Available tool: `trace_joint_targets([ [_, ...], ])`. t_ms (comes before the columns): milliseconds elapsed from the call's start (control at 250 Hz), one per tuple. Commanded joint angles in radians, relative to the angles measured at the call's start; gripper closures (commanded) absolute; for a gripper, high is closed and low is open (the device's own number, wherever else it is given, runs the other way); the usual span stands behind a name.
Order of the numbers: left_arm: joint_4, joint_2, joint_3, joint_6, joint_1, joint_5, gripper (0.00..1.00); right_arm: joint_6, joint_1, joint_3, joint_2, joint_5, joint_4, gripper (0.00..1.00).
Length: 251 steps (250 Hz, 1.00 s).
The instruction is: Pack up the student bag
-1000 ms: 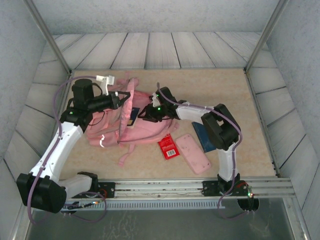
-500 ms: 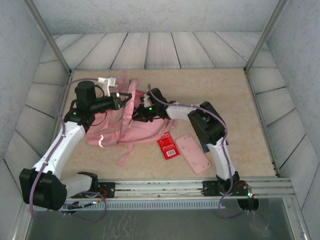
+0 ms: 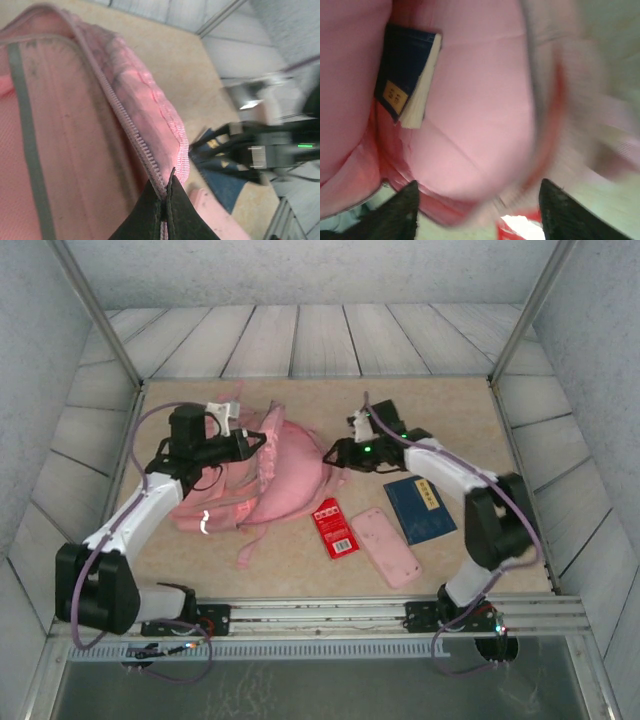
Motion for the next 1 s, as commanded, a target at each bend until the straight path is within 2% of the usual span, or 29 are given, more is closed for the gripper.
trace_joint_targets([
  [0, 0.002, 0.064, -0.001, 0.046, -0.010, -0.085, 1.00, -0.151, -0.055, -0.059, -0.135, 0.232, -0.253, 0.31],
  [88, -0.002, 0.097, 0.022, 0.056, -0.067, -0.137, 0.91, -0.134, -0.161, -0.141, -0.221, 0.275, -0.262, 0.27],
  [164, -0.007, 0.120, 0.055, 0.062, -0.138, -0.181, 0.73, -0.107, -0.251, -0.213, -0.276, 0.294, -0.242, 0.27],
  [212, -0.017, 0.141, 0.078, 0.056, -0.185, -0.198, 0.67, -0.092, -0.294, -0.246, -0.297, 0.304, -0.236, 0.27],
  [276, -0.013, 0.168, 0.101, 0.028, -0.241, -0.208, 0.58, -0.071, -0.338, -0.285, -0.312, 0.334, -0.226, 0.27],
  [424, 0.070, 0.208, 0.112, -0.071, -0.382, -0.284, 0.43, -0.055, -0.444, -0.379, -0.324, 0.385, -0.183, 0.27],
  [584, 0.188, 0.337, 0.157, -0.220, -0.510, -0.276, 0.43, -0.055, -0.556, -0.473, -0.312, 0.305, -0.106, 0.30],
  [715, 0.223, 0.474, 0.222, -0.305, -0.596, -0.293, 0.44, -0.032, -0.568, -0.505, -0.284, 0.305, -0.045, 0.31],
  [875, 0.240, 0.616, 0.310, -0.372, -0.657, -0.289, 0.45, -0.013, -0.579, -0.524, -0.246, 0.326, -0.001, 0.34],
  [935, 0.234, 0.658, 0.343, -0.374, -0.669, -0.275, 0.46, -0.008, -0.577, -0.526, -0.247, 0.324, -0.004, 0.39],
  [999, 0.223, 0.696, 0.364, -0.377, -0.671, -0.268, 0.47, -0.004, -0.577, -0.533, -0.266, 0.336, -0.002, 0.39],
])
